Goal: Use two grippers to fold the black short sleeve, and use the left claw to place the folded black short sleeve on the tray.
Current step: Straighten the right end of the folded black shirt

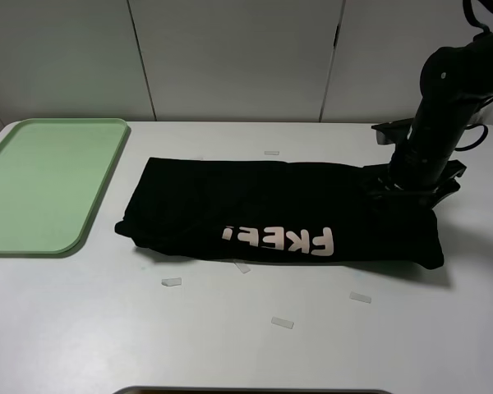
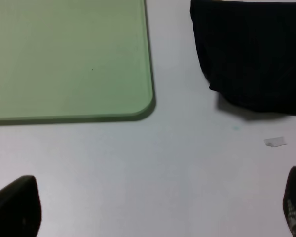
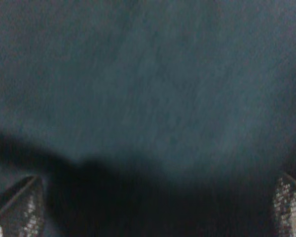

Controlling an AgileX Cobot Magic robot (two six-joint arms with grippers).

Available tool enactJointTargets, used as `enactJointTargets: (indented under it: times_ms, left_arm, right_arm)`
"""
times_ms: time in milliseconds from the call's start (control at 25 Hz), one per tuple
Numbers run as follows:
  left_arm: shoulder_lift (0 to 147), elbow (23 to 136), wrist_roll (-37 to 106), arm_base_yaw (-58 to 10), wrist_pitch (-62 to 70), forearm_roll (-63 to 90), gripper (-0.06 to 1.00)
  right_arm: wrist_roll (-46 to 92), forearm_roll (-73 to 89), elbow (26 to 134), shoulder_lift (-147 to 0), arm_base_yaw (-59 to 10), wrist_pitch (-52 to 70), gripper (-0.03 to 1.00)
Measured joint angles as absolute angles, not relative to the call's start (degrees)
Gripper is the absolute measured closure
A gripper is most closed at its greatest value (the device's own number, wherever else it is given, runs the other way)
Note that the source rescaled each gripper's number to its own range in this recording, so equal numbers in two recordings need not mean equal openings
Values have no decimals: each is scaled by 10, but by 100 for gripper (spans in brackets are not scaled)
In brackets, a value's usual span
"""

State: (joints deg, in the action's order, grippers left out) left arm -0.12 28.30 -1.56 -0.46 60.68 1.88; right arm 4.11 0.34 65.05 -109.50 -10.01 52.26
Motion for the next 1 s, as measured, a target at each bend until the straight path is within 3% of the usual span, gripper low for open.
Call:
enactJointTargets:
  times_ms: [400,680,1000]
  left_arm:
    - [-1,283,-16,-5,607,19,-4]
    - [-1,283,-16,-5,606,19,-4]
    - [-1,283,-16,-5,606,19,-4]
  right_arm:
    - [82,56,652,-1067,-100,605,-3]
    - [57,102,652,-1043,-107,505,-3]
    - [-3,30,652,-1078,-194,412,-3]
